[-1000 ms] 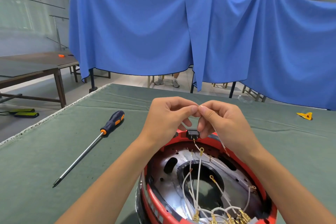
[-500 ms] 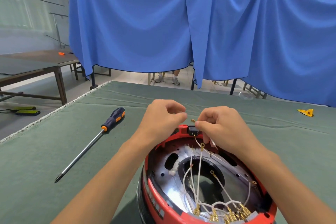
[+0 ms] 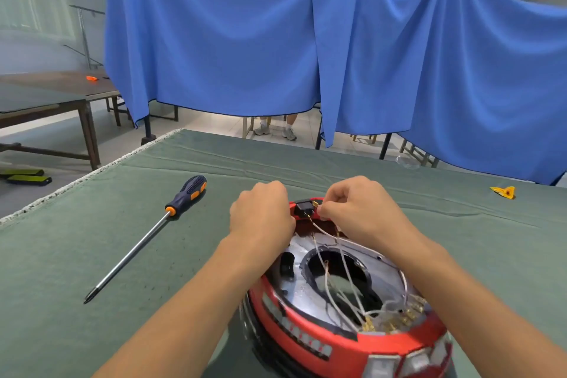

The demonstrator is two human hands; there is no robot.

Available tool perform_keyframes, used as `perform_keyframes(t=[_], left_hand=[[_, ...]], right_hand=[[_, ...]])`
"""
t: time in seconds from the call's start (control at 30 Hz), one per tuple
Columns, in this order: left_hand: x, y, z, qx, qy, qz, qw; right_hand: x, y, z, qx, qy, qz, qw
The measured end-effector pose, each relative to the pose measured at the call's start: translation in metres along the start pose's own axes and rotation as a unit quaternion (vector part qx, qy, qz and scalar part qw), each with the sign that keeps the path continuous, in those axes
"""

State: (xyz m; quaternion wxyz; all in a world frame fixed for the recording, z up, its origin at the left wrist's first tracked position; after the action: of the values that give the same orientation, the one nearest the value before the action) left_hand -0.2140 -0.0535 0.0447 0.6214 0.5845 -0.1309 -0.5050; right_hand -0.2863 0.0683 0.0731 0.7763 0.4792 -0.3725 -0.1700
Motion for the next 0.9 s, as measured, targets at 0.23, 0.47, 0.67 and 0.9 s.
perform_keyframes(t=[0.23, 0.47, 0.67, 0.9], left_hand=[[0.007, -0.007, 0.002, 0.031, -0.012, -0.090, 0.995], [0.009, -0.016, 0.006, 0.064, -0.050, -0.200, 0.976], [0.012, -0.021, 0.010, 0.072, -0.045, -0.231, 0.969], [0.012, -0.020, 0.007, 0.063, -0.047, -0.240, 0.968]], right_hand=[[-0.006, -0.024, 0.000, 0.017, 0.015, -0.048, 0.999], [-0.012, -0.025, -0.001, -0.045, 0.019, -0.090, 0.995], [-0.011, -0.027, -0.003, -0.065, 0.019, -0.122, 0.990], [-0.009, -0.029, -0.005, -0.067, 0.014, -0.134, 0.989]])
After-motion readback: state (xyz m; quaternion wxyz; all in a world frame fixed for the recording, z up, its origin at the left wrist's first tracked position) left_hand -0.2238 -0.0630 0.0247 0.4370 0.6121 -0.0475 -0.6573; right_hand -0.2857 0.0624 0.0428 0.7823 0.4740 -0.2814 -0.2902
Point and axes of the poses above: each hand's wrist, its own z-axis towards the middle knuckle, its own y-axis out of the back of the hand, x = y × z, the point moved 2 cm from there along z, towards the middle knuckle, and after that the axes turned 3 degrees about -z, right-handed, at the moved point
